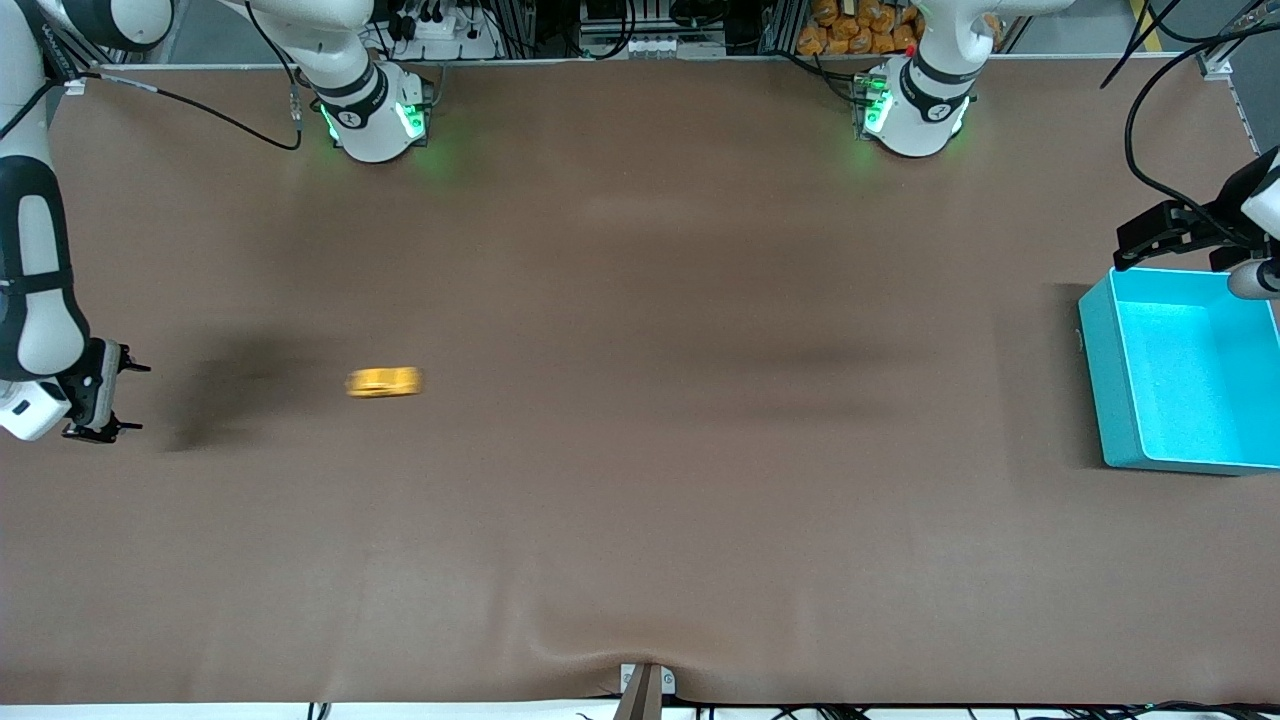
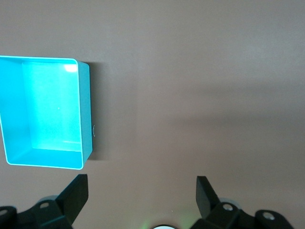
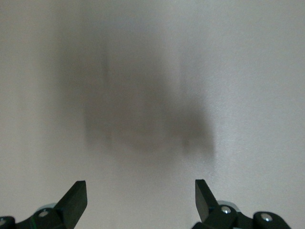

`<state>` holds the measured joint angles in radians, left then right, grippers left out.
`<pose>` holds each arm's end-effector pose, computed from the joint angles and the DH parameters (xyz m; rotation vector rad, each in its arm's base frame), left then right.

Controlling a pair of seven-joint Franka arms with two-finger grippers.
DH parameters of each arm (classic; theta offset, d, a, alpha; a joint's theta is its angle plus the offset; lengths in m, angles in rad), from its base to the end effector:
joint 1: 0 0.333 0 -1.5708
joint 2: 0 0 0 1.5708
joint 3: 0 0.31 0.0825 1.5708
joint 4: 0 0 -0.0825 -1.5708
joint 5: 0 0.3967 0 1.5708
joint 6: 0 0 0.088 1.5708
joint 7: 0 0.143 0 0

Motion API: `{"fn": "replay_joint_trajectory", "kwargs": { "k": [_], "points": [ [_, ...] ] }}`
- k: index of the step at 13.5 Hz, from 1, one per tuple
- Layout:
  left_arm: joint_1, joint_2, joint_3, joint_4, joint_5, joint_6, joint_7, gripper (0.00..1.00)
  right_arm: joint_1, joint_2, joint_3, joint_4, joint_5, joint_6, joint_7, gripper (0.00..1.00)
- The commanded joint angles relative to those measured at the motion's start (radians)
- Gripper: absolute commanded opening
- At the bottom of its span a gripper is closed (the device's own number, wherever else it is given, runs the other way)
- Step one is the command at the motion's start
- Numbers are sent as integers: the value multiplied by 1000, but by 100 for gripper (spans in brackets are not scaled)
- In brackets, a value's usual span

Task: Wind and store yellow beetle car
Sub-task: 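Raise the right gripper while the left gripper reaches toward the car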

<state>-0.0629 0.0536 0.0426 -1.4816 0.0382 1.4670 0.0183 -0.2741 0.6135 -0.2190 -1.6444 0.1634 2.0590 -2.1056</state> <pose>0.5705 -0.0064 0.5862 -3.0988 0.0557 0.1056 0.5966 -0.2942 0.2013 -2.1180 -2.0739 0.0604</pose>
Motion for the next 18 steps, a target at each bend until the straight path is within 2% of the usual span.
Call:
{"fn": "replay_joint_trajectory", "kwargs": {
  "k": [1,14,18],
  "points": [
    [5,-28,-3,-22,-11,-5,0,100,-16,20,13,66,36,-60,24,100],
    [6,-23,-1,-26,-11,-5,0,100,-31,20,12,67,51,-68,24,100],
    [43,-5,0,-116,-9,10,-53,100,-28,17,13,67,53,-69,25,100]
  ]
}}
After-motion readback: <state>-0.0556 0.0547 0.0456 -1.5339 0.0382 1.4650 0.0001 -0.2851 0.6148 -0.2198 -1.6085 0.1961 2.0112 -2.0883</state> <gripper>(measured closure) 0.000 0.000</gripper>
